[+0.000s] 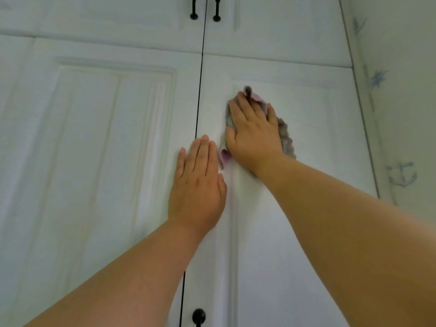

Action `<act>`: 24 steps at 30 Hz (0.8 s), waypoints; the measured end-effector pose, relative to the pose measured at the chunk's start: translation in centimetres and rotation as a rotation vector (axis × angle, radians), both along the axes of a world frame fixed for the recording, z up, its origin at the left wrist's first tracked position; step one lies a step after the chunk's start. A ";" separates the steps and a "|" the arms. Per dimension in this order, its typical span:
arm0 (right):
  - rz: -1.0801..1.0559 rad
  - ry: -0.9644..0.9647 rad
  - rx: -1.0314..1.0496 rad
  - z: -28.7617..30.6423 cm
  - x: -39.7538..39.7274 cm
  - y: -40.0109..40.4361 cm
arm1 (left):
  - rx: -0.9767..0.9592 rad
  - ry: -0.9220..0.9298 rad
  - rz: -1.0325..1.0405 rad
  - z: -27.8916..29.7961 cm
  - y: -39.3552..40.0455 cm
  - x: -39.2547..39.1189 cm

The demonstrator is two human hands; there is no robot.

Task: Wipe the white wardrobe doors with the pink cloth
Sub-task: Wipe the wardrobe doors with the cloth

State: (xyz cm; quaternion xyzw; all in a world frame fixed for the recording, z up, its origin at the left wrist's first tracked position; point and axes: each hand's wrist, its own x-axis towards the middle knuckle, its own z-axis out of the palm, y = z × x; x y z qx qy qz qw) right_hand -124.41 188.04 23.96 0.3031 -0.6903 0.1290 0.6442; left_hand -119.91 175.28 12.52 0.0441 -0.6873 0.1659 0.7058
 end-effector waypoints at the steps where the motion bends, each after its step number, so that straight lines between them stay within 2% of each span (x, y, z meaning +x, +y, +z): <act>1: 0.001 -0.005 -0.001 1.0 0.2 0.0 | -0.001 0.000 -0.005 0.0 0.1 -0.1; 6: 0.015 -0.056 -0.017 5.1 0.6 -0.8 | -0.008 0.024 -0.021 -0.1 -0.3 -0.4; 10: 0.045 -0.006 -0.032 4.3 0.4 -0.9 | -0.012 0.017 -0.110 0.2 -0.4 0.1; 15: 0.015 -0.018 -0.021 -2.2 0.3 -1.1 | 0.045 0.032 -0.397 0.1 -0.1 1.1; 18: 0.020 -0.034 -0.036 -7.6 0.5 -1.5 | 0.094 -0.022 -0.528 -0.2 -0.3 2.1; 22: 0.062 -0.011 -0.062 -12.9 0.6 -1.7 | 0.133 -0.050 -0.506 -0.7 0.6 3.2; 24: 0.065 -0.004 -0.011 -15.5 0.6 -1.1 | 0.117 -0.037 -0.457 -1.0 1.8 3.4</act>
